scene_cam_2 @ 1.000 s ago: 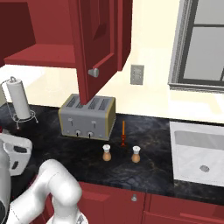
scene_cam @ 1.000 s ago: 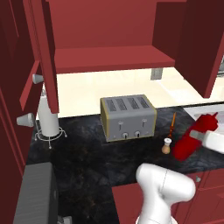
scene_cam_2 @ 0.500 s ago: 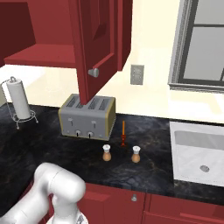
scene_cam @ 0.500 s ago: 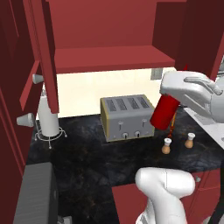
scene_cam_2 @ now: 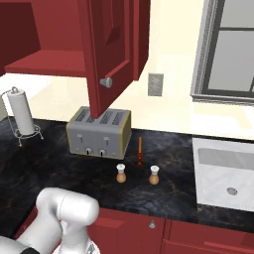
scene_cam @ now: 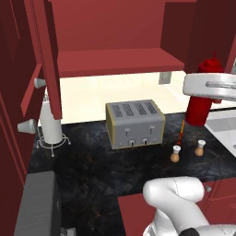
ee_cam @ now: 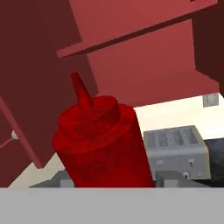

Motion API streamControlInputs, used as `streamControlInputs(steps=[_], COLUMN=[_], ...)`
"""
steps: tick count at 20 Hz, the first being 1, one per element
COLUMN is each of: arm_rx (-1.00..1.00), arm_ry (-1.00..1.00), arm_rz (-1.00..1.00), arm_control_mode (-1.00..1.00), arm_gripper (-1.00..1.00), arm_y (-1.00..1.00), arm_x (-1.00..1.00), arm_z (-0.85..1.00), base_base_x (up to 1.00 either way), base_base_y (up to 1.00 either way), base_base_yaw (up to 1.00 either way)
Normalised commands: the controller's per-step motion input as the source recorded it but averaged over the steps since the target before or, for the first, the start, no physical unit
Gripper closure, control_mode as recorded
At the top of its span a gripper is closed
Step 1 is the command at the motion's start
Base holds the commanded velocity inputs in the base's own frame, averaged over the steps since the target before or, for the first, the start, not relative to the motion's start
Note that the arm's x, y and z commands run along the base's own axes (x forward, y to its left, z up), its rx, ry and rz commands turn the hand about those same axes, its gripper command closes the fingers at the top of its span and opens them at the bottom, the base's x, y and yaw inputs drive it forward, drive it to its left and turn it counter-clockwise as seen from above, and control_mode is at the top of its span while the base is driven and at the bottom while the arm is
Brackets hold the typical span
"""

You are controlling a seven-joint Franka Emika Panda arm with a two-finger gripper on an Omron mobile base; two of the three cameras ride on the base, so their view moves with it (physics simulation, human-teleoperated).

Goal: There are various items on the counter. Only move the condiments/shakers into the cabinet.

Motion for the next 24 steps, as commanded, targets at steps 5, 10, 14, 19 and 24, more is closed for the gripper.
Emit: streamControlInputs(steps=[5, 10, 14, 19, 24], arm_rx=[-0.07, 0.1, 0.3, 0.09, 0.04], arm_ry=[-0.17, -0.18, -0.18, -0.03, 0.0], arm_rz=[-0.04, -0.2, -0.38, -0.1, -0.01], arm_control_mode=[-1.0, -1.0, -1.0, -1.0, -1.0], arm_gripper=[1.0, 1.0, 1.0, 1.0, 1.0], arm_y=[-0.09, 0.0, -0.01, 0.0, 0.0], arm_x=[0.02, 0.05, 0.01, 0.24, 0.43], arm_z=[0.0, 0.15, 0.04, 0.0, 0.0], base_base_x=[0.0, 0.0, 0.0, 0.0, 0.0], base_base_y=[0.0, 0.0, 0.0, 0.0, 0.0], base_base_yaw=[0.0, 0.0, 0.0, 0.0, 0.0])
